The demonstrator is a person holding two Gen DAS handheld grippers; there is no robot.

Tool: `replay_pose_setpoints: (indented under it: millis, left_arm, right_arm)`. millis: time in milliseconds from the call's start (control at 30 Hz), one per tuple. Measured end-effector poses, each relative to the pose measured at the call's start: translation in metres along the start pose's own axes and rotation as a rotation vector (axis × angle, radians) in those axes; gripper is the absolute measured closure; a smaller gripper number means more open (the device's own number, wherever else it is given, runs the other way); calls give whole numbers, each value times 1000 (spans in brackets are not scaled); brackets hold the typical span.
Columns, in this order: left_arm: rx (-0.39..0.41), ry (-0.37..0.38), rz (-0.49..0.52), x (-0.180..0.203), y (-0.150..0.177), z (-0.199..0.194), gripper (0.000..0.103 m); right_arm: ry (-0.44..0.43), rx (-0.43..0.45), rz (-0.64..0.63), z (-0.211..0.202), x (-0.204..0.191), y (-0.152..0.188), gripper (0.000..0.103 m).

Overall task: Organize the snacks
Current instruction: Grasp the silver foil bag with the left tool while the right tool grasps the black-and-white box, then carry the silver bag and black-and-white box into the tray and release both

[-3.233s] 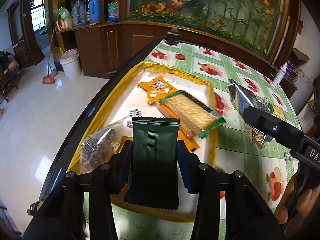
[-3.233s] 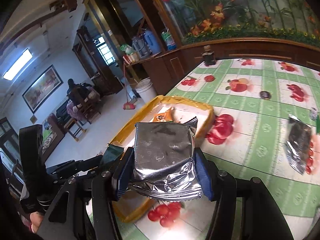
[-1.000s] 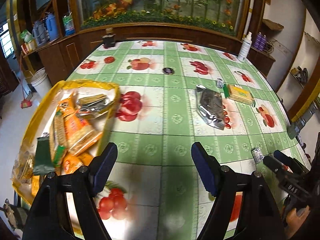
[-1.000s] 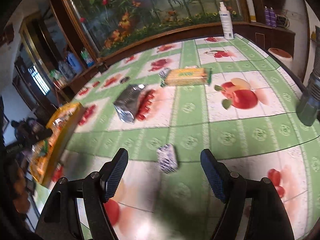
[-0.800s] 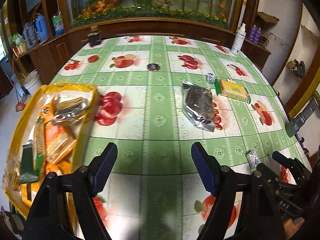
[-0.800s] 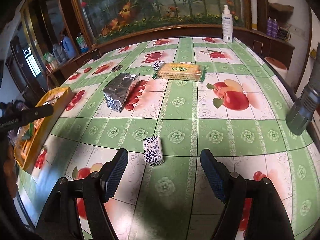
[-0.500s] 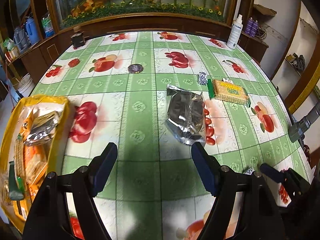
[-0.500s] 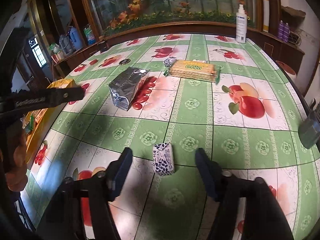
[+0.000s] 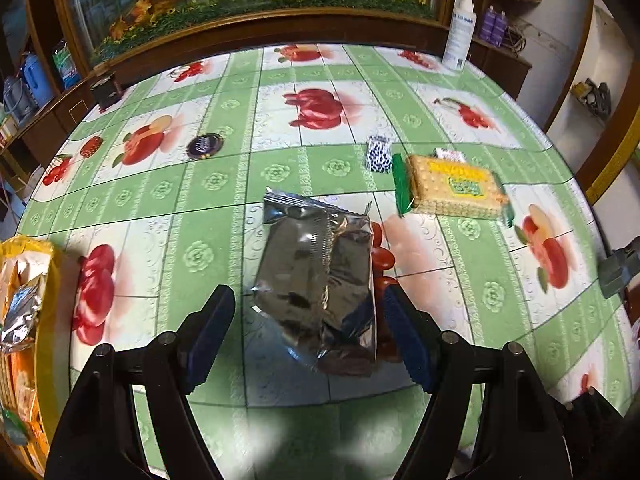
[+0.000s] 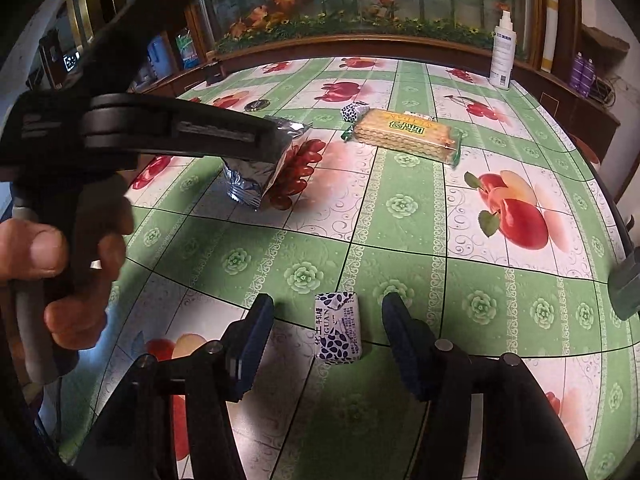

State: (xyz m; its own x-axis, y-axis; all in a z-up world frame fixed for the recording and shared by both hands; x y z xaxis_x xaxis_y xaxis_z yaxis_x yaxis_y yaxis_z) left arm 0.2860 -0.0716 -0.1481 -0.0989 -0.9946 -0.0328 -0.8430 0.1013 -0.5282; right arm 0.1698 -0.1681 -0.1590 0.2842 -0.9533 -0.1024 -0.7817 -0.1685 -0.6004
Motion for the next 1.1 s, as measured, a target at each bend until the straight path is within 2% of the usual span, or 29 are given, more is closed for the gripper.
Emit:
replay_pose_setpoints:
  millis: [67,100,167,200,233,267,467,700,900,1100]
  left_arm:
    - [-14,-8,1,2,1,12,23]
    - [14,-12,-10,0,0,11,23]
    - [37,-8,-24,-3,-1,10,27]
    - [45,2,-29,-5,-1,8,44]
    - [48,-9,-21,-6,-1,5,45]
    - [47,-28,-11,-7,-1,3,45]
    - [38,-48,-47,-31,20,-13,45]
    - [116,-131,-111,-76,46,-67,45]
    - [196,-228,-182,-119,74,-121,45]
    - [222,-270,-243,-156,96,-146,45]
  right_arm:
    - [8,-2,-10,0,-1,0,44]
    - [10,-3,-12,0,-2,0,44]
    - [13,-4,-15,0,-2,1,46]
    - [16,-2,-13,-1,-1,1,56]
    - [20,2,-12,-1,-1,1,65]
    - [21,4,-9,-2,0,1,82]
    - [-9,6,4,-6,-5,2,83]
    - [-47,57,-4,-26,-25,-4,83]
    - [-143,114,-26,-50,-65,-16,83]
    - [-202,133,-82,-61,-114,-23,83]
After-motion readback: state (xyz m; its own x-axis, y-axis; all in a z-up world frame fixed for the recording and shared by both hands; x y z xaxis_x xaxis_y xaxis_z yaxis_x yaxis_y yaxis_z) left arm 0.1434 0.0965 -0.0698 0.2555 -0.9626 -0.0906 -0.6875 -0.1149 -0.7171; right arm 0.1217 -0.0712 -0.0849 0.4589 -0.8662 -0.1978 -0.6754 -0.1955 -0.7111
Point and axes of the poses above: each gripper's, at about its wrist camera, not at the fingertips, and z roughly the way its jaws point, x to its right, y to its underside, the point moved 7 cm from there along z, roughly the way its jaws point, and after that the axes turned 1 degree about z, right-handed, at the moved point
